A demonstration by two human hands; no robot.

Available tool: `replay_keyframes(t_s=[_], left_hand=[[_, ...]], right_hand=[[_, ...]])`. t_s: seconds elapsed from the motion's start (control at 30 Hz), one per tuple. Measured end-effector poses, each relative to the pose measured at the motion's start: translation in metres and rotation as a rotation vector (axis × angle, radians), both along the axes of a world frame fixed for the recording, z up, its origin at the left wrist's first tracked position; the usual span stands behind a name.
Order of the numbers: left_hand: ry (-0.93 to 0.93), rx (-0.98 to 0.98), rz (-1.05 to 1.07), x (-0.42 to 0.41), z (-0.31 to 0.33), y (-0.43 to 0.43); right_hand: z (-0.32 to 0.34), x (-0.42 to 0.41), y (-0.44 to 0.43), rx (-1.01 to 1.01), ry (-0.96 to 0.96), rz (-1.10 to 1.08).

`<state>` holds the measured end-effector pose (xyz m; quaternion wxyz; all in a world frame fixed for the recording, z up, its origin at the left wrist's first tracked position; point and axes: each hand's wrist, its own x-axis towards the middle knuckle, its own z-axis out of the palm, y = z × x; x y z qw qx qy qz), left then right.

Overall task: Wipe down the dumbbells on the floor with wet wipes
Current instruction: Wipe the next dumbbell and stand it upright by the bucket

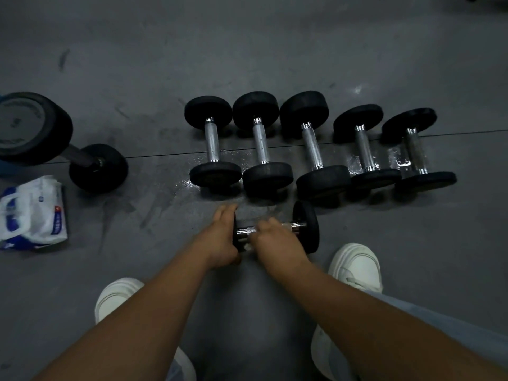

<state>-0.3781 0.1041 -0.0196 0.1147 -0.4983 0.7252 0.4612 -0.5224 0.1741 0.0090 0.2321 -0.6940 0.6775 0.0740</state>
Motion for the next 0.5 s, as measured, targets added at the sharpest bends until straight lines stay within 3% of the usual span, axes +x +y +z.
replay_keyframes(t_s=[0.03, 0.17, 0.27, 0.37, 0.5], left_hand=[[0.001, -0.003, -0.002, 0.000, 0.000, 0.000], [-0.004, -0.001, -0.001, -0.001, 0.003, -0.002], [-0.006, -0.006, -0.009, -0.002, 0.006, -0.002], [0.001, -0.003, -0.001, -0.002, 0.006, 0.000], [-0.011, 0.003, -0.007, -0.001, 0.007, 0.000]], right_hand=[[0.000, -0.002, 0.000, 0.020, -0.019, 0.014], [-0.008, -0.017, -0.003, -0.081, -0.014, -0.288], [-0.007, 0.003, 0.008, -0.119, -0.076, -0.284], [-0.006, 0.007, 0.010, -0.146, 0.117, -0.331], [-0.013, 0.001, 0.014, 0.020, 0.459, -0.148]])
